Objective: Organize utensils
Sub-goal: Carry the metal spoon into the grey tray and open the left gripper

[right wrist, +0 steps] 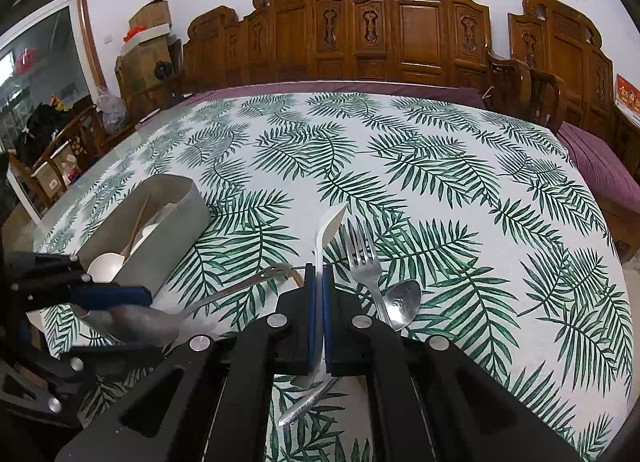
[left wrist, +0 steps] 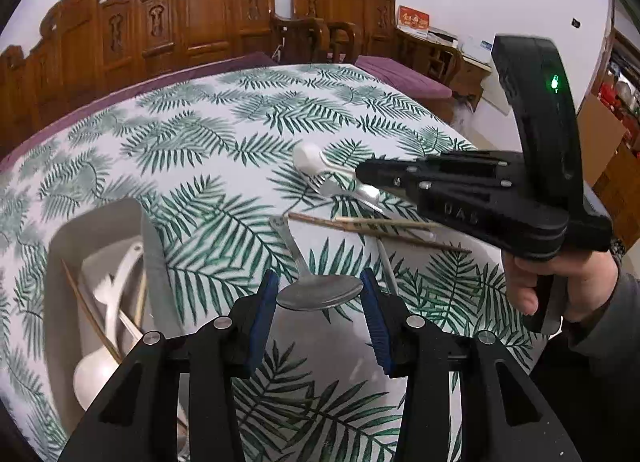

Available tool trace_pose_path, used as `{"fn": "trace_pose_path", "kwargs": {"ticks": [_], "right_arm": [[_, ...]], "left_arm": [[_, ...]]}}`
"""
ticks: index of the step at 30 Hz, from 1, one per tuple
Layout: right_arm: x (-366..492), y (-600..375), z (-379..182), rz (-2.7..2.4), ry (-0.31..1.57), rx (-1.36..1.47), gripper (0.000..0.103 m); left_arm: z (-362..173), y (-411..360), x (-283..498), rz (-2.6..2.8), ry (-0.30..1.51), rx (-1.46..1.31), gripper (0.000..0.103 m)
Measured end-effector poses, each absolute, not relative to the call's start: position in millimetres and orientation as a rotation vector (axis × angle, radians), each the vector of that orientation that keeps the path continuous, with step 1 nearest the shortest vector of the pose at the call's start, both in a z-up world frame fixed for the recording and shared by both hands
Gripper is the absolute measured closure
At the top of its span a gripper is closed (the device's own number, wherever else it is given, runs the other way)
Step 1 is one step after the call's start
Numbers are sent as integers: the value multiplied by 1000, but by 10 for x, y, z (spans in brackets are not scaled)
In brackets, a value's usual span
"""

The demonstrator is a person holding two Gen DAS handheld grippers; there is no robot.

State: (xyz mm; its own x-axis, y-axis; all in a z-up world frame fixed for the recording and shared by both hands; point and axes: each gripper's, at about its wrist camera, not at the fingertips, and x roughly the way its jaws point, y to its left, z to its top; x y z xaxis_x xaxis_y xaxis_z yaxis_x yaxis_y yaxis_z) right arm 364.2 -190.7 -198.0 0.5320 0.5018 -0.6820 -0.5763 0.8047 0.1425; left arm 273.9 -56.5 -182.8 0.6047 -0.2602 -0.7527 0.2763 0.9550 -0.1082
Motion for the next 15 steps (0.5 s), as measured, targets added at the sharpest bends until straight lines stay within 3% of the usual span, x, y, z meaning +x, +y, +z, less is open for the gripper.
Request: {"fn": "trace_pose_path", "kwargs": {"ticks": [15], "right_arm": [[3609,-1878,-1956,650,774,-96,99]], "left_arm": [[-1499,-450,2979,-252,847,71,64]]}}
